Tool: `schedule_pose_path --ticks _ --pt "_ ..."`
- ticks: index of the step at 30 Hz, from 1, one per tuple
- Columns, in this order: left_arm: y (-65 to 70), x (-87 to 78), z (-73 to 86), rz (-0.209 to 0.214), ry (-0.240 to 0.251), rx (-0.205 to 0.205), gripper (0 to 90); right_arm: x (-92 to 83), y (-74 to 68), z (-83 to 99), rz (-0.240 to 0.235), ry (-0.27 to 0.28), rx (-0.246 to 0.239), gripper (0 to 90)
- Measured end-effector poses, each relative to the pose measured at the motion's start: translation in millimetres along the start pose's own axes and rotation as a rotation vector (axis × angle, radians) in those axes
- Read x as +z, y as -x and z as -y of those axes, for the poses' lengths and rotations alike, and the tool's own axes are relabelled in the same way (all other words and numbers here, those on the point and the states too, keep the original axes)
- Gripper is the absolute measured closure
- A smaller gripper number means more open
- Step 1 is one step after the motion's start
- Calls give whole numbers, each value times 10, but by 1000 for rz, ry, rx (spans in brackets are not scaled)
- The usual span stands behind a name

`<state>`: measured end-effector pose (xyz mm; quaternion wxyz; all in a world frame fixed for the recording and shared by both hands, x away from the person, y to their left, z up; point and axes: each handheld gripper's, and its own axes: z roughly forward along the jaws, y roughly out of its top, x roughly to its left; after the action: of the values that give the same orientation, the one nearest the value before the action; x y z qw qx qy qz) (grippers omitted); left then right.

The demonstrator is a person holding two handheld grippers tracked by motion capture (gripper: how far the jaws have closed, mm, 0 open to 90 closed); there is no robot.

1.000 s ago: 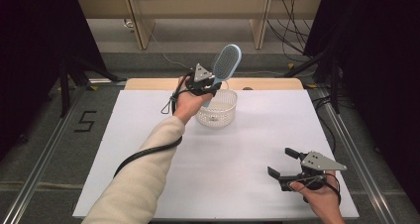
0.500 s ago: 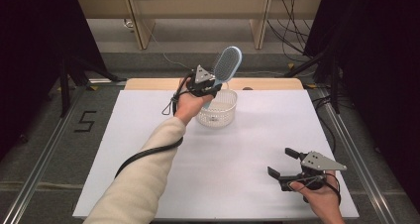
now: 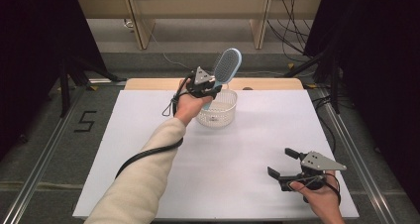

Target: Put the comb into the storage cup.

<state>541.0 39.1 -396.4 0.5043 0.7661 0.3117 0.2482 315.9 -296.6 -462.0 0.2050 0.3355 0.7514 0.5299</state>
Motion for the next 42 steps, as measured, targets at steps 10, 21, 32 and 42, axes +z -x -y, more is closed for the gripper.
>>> schedule_pose_path --ticks 10,21,32,42 --pt "5 25 42 13 -4 15 698 -2 -2 -1 0 0 1 70" --pt "-4 41 86 16 -15 21 698 0 0 1 1 -2 0 70" --pt "-6 53 106 15 -17 24 698 -3 -3 -1 1 -2 2 69" --pt "-9 67 139 17 -25 25 698 -2 0 1 1 -2 0 69"
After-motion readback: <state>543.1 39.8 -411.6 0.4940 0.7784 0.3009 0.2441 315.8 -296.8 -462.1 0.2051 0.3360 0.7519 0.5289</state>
